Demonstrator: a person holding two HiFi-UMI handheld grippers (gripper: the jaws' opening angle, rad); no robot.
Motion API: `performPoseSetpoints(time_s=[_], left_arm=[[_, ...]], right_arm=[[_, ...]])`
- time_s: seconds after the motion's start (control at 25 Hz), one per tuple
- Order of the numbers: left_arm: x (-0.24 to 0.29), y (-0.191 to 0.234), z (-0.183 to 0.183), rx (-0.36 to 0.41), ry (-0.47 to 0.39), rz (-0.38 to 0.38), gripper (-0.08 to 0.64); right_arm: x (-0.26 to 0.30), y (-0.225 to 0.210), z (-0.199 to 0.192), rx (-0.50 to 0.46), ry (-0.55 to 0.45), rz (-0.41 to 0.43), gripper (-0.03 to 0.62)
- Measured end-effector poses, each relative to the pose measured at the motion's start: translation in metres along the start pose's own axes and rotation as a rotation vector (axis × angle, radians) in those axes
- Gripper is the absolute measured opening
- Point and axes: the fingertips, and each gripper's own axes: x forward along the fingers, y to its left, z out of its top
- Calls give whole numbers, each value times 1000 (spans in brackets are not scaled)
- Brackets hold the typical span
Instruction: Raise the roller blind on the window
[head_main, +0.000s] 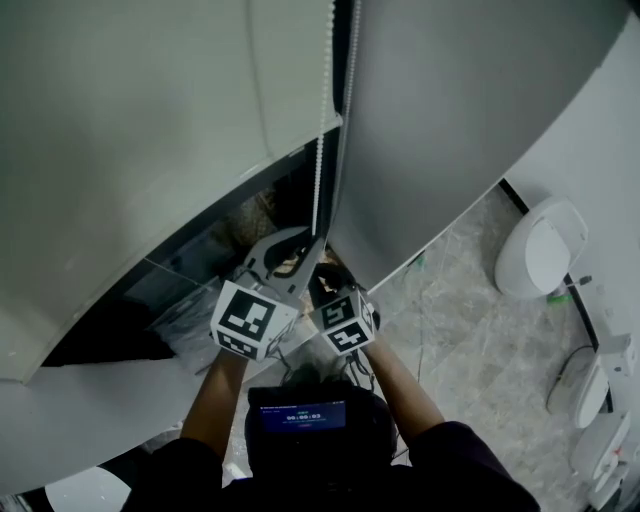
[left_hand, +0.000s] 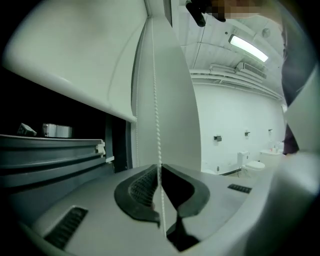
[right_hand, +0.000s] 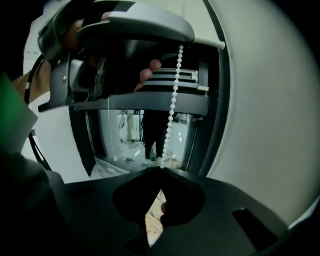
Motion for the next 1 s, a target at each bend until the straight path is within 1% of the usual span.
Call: performPoseSetpoints(time_s=[0.08,0.16,0.24,0.32,0.4,0.52,0.6,0.68,0.8,0.92,1.0], left_arm=[[0,-1,-3,15,15,-7,14],[3,-5,-17,23,51,-18,9],[5,-9,-34,15,79,-10,9],[6,-12,-49,3,77,6,9],[8,-14,-60,-8,70,19,9],[18,-19,-79,-10,118,-3,8],[26,-22,-97,-26,157,-27,9],[30,-26,-119,-56,203,-43,8],[32,-34,-149,-94,263,-64,9],[32,-44,-168,-116,286,-83,8],[33,-49,-171,-109,289,-90,8]], right_arm=[[1,5,-12,10,21,-1,9],[1,6,-29,29,63,-7,9],[1,7,-52,40,122,-15,9],[-4,4,-71,45,163,-28,9],[-16,-4,-72,81,152,-28,11],[-39,-18,-38,189,52,11,12],[-56,-27,-3,210,-24,30,23],[-70,-35,32,162,-69,26,31],[-84,-38,73,49,-96,7,43],[-89,-32,92,-55,-85,-5,44],[-88,-27,97,-93,-72,-13,44]])
